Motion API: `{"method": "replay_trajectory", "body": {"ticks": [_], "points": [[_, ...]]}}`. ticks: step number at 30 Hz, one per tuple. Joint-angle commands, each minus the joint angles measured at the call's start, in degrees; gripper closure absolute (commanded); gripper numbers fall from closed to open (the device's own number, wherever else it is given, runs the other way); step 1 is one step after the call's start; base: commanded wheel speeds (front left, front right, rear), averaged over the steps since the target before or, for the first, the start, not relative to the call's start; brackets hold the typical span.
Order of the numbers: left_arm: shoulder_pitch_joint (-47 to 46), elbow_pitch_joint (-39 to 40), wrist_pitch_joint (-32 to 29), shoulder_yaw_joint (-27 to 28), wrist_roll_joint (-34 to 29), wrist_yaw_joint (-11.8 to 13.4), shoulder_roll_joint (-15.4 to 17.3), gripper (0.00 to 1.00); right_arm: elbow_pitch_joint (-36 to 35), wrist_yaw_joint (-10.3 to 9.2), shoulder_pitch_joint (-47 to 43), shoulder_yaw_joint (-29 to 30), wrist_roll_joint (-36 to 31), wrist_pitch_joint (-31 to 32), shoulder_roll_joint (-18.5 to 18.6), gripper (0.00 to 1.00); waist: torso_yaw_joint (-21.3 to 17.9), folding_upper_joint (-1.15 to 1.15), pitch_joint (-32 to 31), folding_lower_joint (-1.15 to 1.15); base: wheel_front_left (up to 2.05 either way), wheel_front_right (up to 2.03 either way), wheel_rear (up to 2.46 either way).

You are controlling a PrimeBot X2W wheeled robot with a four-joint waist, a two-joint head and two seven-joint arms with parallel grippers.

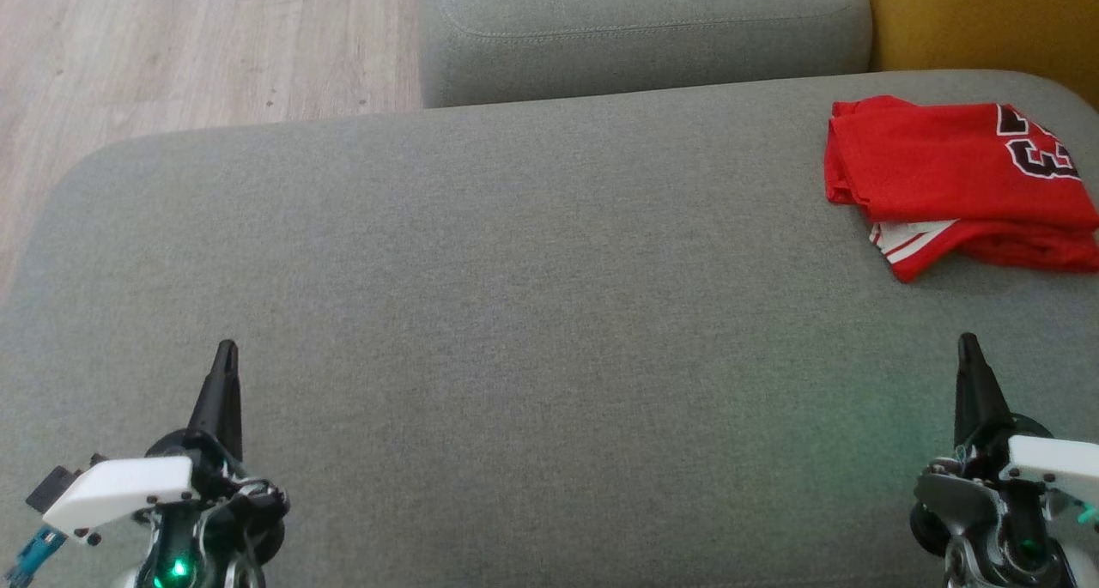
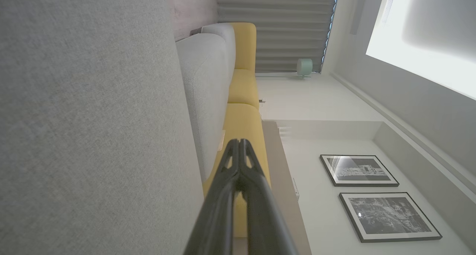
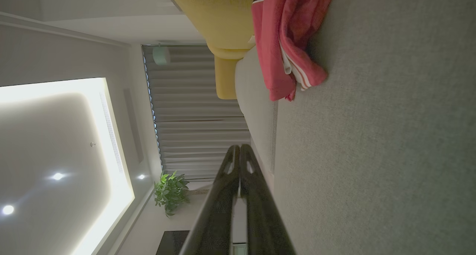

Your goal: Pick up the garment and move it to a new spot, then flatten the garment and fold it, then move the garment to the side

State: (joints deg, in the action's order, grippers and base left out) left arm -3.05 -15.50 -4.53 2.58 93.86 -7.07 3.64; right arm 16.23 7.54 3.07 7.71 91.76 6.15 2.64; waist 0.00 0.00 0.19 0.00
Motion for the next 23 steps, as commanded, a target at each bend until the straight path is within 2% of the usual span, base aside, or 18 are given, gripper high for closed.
{"method": "replay_trajectory", "body": {"ticks": [1,23], "points": [[-3.0,1.5,-0.4,2.1,-0.1,-0.4,0.6,1.0,-2.2,-0.05,3.1,-1.2,0.4,0.4,0.2,1.0,0.0,0.0,0.0,0.0,0.0,0.0,0.0],[-3.0,1.5,-0.8,2.5,-0.5,-0.4,0.3,1.0,-2.2,-0.05,3.1,-1.2,0.4,0.3,0.2,1.0,0.0,0.0,0.0,0.0,0.0,0.0,0.0]]}}
